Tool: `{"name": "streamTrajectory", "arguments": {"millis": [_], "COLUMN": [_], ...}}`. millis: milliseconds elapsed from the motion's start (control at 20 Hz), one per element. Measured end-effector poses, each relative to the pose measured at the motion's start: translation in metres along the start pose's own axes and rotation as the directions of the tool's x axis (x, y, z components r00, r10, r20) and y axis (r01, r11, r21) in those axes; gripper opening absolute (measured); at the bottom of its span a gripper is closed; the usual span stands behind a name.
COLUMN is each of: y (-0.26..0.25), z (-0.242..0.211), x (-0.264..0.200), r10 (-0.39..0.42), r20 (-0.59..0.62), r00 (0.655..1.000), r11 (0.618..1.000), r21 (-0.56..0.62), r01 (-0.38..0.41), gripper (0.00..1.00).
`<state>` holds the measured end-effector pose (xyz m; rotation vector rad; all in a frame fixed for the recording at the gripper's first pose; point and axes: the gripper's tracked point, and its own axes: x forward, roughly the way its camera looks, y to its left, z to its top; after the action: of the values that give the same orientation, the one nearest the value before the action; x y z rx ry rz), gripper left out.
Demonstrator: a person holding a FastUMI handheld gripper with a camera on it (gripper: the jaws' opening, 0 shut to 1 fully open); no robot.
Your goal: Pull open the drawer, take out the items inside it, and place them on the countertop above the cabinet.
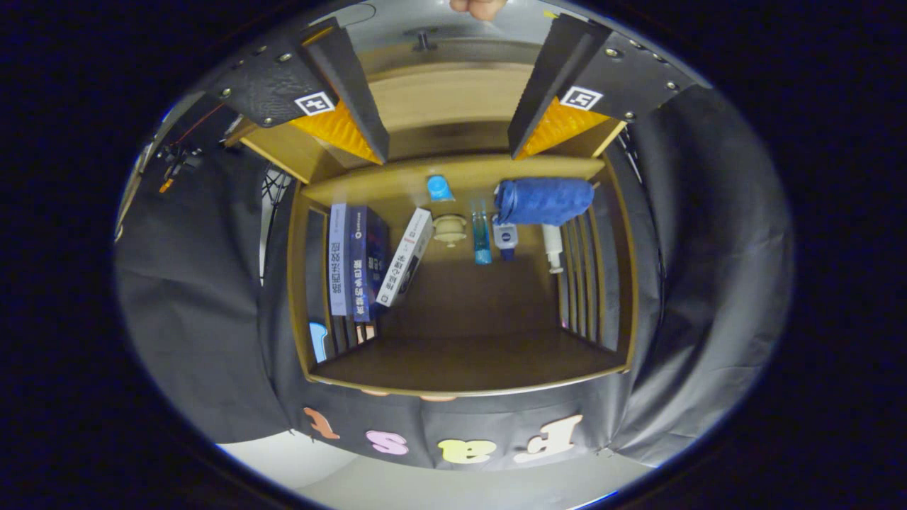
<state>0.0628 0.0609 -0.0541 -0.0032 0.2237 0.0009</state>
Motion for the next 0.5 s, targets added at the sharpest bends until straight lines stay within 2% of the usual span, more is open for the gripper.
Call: {"name": "streamTrajectory", "arguments": {"millis": [300,500], "y": [0.004,-0.007], "z": [-0.040,-0.062], "x": [-0.033,-0.045], "r10": [0.014,-0.010], "r20": [-0.020,-0.029], "r00": [1.000,1.000], "r11": [0.999,0.996], "r21": [0.048,0.083], "r01": [-0.013,0.012], "gripper": [1.00,0.99]}}
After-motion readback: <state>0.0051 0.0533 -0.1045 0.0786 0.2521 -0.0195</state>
